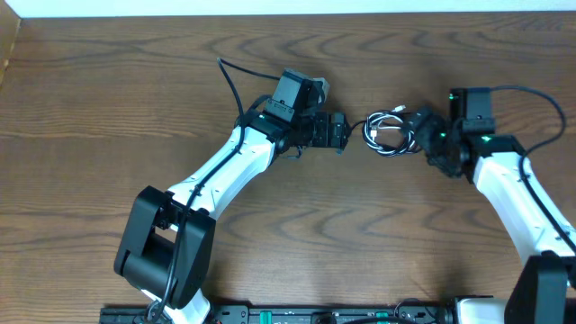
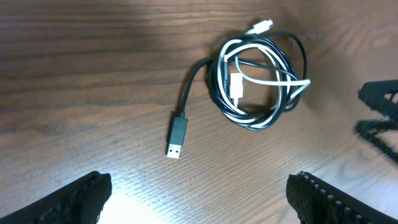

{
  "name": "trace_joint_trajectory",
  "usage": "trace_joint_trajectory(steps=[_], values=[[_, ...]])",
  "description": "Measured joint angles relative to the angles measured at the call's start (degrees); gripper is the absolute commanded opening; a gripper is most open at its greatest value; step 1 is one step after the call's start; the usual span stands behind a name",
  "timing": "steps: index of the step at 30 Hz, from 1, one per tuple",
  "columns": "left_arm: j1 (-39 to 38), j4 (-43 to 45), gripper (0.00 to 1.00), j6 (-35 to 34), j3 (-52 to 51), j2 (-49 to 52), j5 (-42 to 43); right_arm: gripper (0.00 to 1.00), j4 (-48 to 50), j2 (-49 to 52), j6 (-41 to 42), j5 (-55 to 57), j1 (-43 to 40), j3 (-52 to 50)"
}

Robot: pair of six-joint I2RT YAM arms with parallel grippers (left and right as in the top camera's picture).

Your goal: Untangle cables

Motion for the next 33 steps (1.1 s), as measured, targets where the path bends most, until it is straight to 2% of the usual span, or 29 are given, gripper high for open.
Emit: trace_joint_trajectory(steps=[8, 12, 15, 22, 25, 27, 28, 29, 32, 33], values=[[-3.6, 0.3, 0.96, 6.3, 0.0, 0.0, 4.2, 0.99, -4.2, -4.1, -10.9, 4.3, -8.3, 2.2], [-5.6, -0.7, 1.00, 7.6, 2.3, 0.0, 5.1, 0.99, -7.8, -4.2, -17.1, 3.3, -9.3, 7.4], [-6.4, -2.1, 0.99, 8.8, 6.8, 0.0, 5.2, 0.99, -8.7, -4.2, -20.2, 1.7, -9.3, 10.0], [-8.9, -1.9, 0.99, 11.1, 10.1, 3.4, 4.5, 0.99, -8.5, -4.3, -23.3, -3.8, -9.3, 11.0], [-9.8, 0.5, 0.98, 9.3, 10.1, 7.5, 1.9, 0.96, -8.5, -4.3, -23.6, -4.5, -9.3, 11.0], [-10.3, 2.8, 0.90, 5.6, 10.1, 10.4, 0.3, 0.96, -8.5, -4.3, -23.7, -4.8, -9.3, 11.0], [-10.5, 4.2, 0.81, 2.8, 10.1, 11.8, -0.4, 0.96, -8.5, -4.3, -23.8, -5.0, -9.3, 11.0], [-10.6, 5.5, 0.68, -1.4, 10.1, 13.4, -1.1, 0.96, -8.5, -4.3, -23.8, -5.2, -9.3, 11.0], [-10.6, 8.5, 0.56, -8.7, 10.0, 15.0, -2.5, 0.96, -8.5, -4.3, -23.8, -5.4, -9.3, 11.0], [-10.6, 8.7, 0.55, -11.1, 10.0, 15.3, -3.1, 0.96, -8.5, -4.3, -23.8, -5.4, -9.3, 11.0]])
